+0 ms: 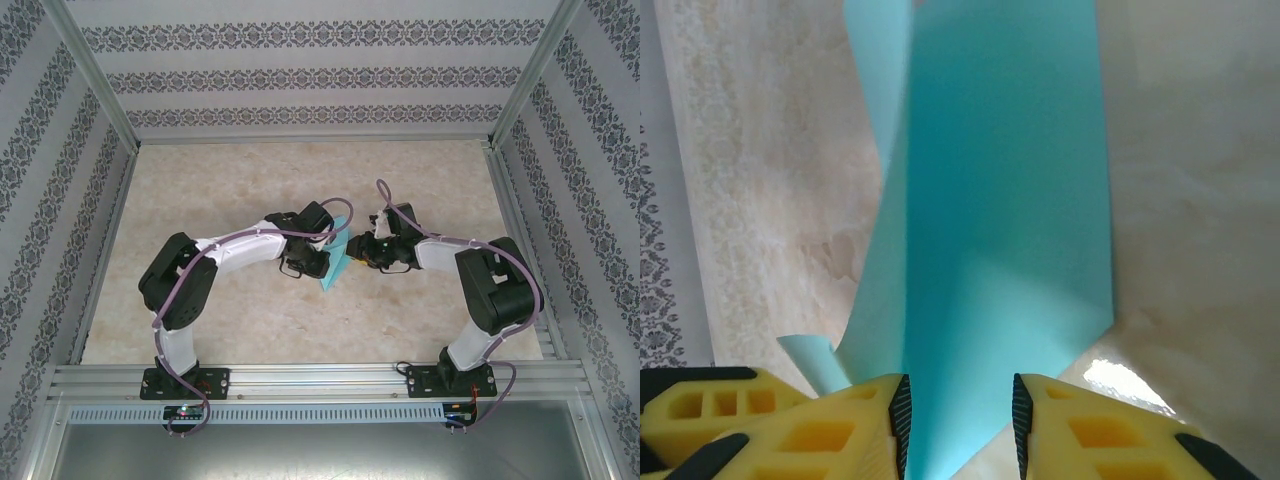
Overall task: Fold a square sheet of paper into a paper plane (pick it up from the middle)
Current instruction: Fourth fold the wing at the center of the table.
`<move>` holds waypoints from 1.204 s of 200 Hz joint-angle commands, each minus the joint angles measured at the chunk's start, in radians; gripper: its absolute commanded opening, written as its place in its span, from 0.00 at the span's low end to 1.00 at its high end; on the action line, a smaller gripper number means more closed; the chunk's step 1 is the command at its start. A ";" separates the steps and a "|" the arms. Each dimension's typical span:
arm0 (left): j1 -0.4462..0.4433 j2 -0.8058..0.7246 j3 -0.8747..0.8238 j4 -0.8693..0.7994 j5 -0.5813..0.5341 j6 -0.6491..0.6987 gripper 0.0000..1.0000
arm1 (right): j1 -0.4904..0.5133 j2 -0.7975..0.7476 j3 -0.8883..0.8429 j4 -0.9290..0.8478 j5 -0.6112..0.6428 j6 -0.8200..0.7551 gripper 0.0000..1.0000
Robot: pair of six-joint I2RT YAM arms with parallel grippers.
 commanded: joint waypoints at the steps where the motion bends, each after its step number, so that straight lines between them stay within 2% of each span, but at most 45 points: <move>1: 0.000 0.037 0.016 0.025 -0.043 0.026 0.19 | -0.007 -0.046 -0.010 -0.015 -0.007 -0.011 0.34; 101: 0.005 0.098 0.058 0.079 -0.011 0.035 0.18 | -0.013 -0.054 -0.036 0.034 -0.050 0.016 0.36; 129: 0.009 0.109 0.065 0.077 0.001 0.038 0.18 | -0.016 -0.088 -0.007 -0.089 0.005 -0.049 0.37; 164: 0.019 0.118 0.070 0.077 0.023 0.040 0.18 | -0.032 -0.111 -0.023 -0.070 -0.016 -0.039 0.38; 202: 0.027 0.123 0.069 0.079 0.033 0.041 0.18 | -0.032 -0.048 -0.034 0.026 -0.068 0.014 0.38; 241: 0.034 0.130 0.058 0.079 0.027 0.043 0.18 | -0.029 0.011 0.001 0.012 -0.060 0.010 0.38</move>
